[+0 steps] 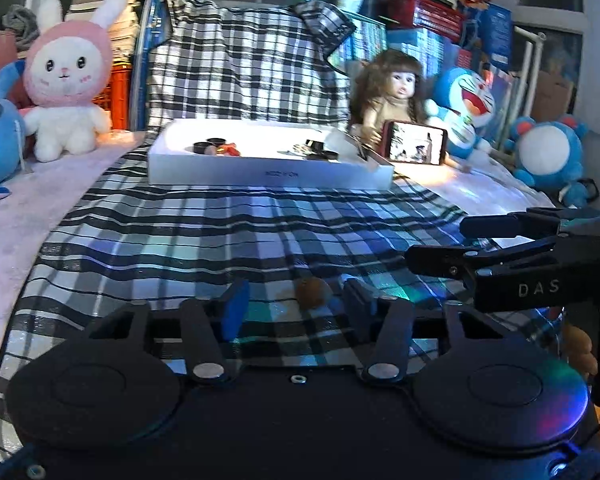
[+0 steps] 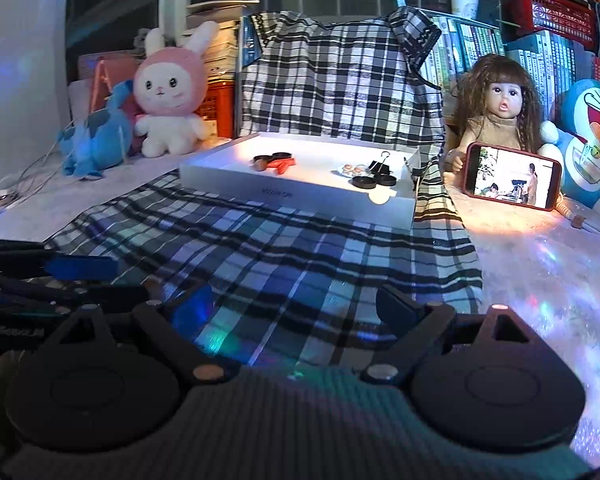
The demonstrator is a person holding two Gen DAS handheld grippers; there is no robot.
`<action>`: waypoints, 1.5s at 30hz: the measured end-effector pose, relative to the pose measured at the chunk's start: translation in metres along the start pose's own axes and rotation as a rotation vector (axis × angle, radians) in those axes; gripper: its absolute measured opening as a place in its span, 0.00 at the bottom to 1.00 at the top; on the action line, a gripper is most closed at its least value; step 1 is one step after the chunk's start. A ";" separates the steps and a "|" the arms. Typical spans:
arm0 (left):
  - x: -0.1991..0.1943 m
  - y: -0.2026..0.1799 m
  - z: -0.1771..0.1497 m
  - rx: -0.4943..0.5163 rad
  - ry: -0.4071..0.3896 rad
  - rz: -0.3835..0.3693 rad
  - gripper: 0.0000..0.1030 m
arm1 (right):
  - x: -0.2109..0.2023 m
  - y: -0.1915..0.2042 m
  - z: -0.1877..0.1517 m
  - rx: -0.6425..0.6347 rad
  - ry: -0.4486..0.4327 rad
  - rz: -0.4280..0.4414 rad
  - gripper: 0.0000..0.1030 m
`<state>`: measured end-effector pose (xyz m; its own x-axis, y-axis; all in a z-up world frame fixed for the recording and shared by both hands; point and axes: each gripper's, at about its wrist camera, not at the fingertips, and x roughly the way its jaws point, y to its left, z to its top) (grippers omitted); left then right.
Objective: Organize rigid objects
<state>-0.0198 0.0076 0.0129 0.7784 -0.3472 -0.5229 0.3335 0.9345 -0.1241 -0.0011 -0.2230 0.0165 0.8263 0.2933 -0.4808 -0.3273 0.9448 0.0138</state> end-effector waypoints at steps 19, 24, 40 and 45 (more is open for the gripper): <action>0.022 0.014 0.007 -0.032 0.010 0.029 0.20 | 0.009 0.041 -0.014 -0.126 0.062 0.085 0.60; 0.022 0.019 0.006 -0.051 0.006 0.037 0.20 | 0.015 0.030 -0.009 -0.082 0.072 0.010 0.60; 0.022 0.027 0.007 -0.085 -0.001 0.110 0.20 | 0.014 0.051 -0.008 -0.038 0.044 0.045 0.67; 0.024 0.030 0.008 -0.096 0.006 0.119 0.20 | 0.023 0.059 -0.006 -0.041 0.038 0.011 0.66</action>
<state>0.0135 0.0269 0.0033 0.8061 -0.2334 -0.5438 0.1866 0.9723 -0.1408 -0.0044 -0.1617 0.0011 0.8050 0.2974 -0.5134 -0.3555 0.9345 -0.0161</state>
